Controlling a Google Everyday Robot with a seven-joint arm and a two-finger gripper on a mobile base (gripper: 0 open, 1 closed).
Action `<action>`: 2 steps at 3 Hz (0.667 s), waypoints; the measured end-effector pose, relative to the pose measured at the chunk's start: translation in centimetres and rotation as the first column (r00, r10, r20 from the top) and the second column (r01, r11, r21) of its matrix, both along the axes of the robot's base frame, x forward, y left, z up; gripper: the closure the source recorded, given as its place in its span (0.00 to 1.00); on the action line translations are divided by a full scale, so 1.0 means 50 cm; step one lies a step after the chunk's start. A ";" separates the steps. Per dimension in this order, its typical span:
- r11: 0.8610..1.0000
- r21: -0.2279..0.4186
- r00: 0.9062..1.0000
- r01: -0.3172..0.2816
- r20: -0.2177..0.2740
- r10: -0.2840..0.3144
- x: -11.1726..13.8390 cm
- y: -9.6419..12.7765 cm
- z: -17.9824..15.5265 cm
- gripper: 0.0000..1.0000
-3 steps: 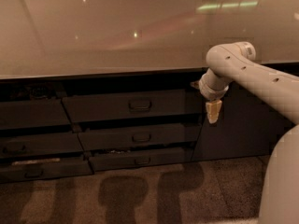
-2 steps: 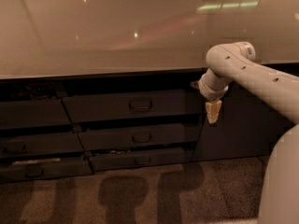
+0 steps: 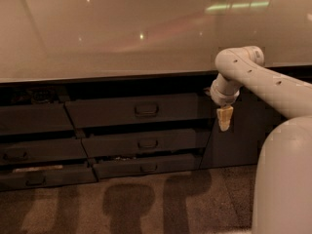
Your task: Open top drawer
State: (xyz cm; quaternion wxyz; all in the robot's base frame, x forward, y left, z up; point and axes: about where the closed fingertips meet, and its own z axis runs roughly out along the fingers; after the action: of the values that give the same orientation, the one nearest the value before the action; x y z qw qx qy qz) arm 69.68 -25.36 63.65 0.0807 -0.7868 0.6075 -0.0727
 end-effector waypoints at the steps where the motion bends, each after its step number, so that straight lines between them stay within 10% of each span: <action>1: 1.000 0.000 1.000 0.000 0.000 0.000 0.000 0.000 0.000 0.00; 2: 1.000 0.000 1.000 0.000 0.000 0.000 0.000 0.000 0.000 0.19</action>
Offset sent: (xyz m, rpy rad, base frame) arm -0.0001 0.0002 -0.0001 0.0000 0.0001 0.0004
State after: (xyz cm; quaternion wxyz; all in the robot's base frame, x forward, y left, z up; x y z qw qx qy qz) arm 69.67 -25.34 63.64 0.0806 -0.7870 0.6074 -0.0726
